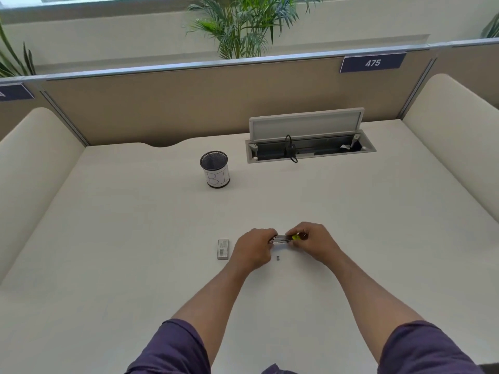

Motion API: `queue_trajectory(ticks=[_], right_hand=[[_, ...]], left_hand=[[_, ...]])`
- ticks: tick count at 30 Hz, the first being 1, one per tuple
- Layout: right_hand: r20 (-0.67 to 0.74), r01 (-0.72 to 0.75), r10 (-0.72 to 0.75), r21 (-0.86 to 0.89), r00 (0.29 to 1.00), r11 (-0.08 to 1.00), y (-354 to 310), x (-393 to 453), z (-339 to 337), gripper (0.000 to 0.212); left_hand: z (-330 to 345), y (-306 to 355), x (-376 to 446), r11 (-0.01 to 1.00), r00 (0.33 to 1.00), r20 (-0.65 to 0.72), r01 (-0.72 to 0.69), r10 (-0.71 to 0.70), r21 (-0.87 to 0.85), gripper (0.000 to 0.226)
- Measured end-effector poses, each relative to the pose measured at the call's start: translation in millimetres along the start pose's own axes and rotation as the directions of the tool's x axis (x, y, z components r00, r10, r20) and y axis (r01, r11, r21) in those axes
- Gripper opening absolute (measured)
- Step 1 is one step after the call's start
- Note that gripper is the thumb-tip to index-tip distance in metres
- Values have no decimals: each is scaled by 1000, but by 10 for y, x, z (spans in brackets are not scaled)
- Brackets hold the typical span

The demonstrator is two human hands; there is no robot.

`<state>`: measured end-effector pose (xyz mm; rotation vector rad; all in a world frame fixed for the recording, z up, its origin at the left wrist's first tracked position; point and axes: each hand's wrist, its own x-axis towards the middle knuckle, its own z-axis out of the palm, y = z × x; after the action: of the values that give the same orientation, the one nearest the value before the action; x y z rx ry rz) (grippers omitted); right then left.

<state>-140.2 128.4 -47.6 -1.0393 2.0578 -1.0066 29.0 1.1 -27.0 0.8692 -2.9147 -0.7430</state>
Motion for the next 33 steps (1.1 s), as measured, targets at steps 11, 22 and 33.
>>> queue_trajectory(ticks=[11,22,33], right_hand=[[-33,-23,28,148,999,989,-43,98,-144,7],[-57,-206,241,354,969,912,13,172,-109,9],[-84,-314,429,561,899,766,90,277,-131,7]], left_hand=[[-95,-46,136,973,996,-26,81,-88,-215,43],[-177,-3,304,996,996,36,87,-85,-33,35],[-82,-81,436,980,1000,-6,-27,28,196,40]])
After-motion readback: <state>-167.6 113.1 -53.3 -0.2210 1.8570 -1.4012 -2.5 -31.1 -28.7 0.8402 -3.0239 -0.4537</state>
